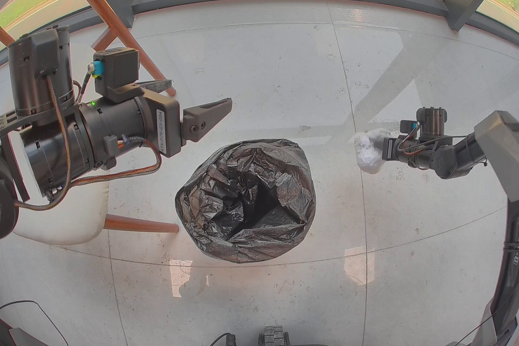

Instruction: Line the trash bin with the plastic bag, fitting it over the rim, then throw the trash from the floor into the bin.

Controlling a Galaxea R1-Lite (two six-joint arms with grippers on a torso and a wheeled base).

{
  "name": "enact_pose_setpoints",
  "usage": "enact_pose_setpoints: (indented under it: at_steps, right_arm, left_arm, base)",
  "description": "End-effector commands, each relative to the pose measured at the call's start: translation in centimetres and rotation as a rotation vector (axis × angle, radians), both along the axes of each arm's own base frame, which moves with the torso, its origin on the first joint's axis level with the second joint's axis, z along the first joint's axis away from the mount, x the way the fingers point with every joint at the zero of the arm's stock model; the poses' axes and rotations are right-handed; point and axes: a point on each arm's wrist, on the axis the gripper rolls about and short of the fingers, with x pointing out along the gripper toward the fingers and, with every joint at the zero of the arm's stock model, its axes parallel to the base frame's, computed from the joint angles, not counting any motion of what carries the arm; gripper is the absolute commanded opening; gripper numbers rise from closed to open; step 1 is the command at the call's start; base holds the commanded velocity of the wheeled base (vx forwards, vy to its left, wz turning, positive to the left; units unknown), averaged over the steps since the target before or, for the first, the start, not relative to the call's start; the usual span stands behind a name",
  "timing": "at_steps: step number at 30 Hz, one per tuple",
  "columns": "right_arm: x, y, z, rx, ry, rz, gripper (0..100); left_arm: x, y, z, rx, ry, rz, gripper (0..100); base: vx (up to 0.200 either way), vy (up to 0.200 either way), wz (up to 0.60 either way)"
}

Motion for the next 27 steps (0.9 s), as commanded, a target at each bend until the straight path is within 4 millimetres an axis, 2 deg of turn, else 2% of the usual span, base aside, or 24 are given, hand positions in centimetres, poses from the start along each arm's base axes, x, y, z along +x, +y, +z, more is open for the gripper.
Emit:
enact_pose_setpoints:
  at_steps: [1, 5, 11, 17, 27]
  right_arm:
    - [-13.8, 7.9, 12.7, 0.100, -0.123, 0.238, 0]
    - [-18.0, 11.2, 13.2, 0.107, -0.122, 0.359, 0]
    - [-20.6, 15.4, 13.3, 0.103, -0.136, 0.464, 0]
    - [-21.4, 17.9, 13.5, 0.112, -0.141, 0.540, 0]
    - [-21.5, 19.5, 13.4, 0.113, -0.135, 0.579, 0]
  left_arm:
    - [-2.2, 1.5, -0.2, -0.021, -0.019, -0.001, 100]
    - [-2.4, 1.8, 0.7, -0.040, -0.047, 0.007, 100]
    - [-2.3, 1.9, 0.9, -0.042, -0.053, 0.011, 100]
    - [-2.4, 1.9, 1.6, -0.057, -0.072, 0.010, 100]
    - [-2.4, 1.9, 2.0, -0.064, -0.084, 0.011, 100]
  base:
    - [0.000, 0.000, 0.00]
    - [0.000, 0.000, 0.00]
    - [0.000, 0.000, 0.00]
    - [0.000, 0.000, 0.00]
    - [0.000, 0.000, 0.00]
